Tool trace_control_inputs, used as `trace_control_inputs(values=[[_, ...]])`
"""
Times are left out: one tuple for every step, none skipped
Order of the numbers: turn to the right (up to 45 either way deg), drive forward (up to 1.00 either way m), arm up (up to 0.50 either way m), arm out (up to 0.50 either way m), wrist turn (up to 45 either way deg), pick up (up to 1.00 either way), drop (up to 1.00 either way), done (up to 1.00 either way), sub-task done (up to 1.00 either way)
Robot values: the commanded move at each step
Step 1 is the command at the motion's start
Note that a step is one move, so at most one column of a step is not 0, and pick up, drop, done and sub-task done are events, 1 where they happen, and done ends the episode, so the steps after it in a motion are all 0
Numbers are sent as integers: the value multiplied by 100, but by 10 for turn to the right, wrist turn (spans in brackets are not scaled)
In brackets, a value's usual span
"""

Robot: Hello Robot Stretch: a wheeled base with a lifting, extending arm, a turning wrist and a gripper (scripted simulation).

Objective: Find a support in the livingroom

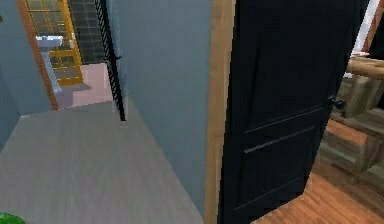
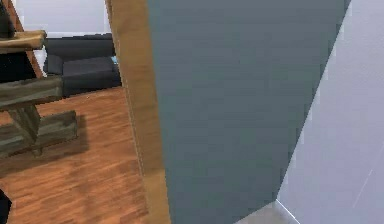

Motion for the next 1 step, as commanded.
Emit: trace_control_inputs(values=[[0, 10, 0, 0, 0, 0, 0, 0, 0]])
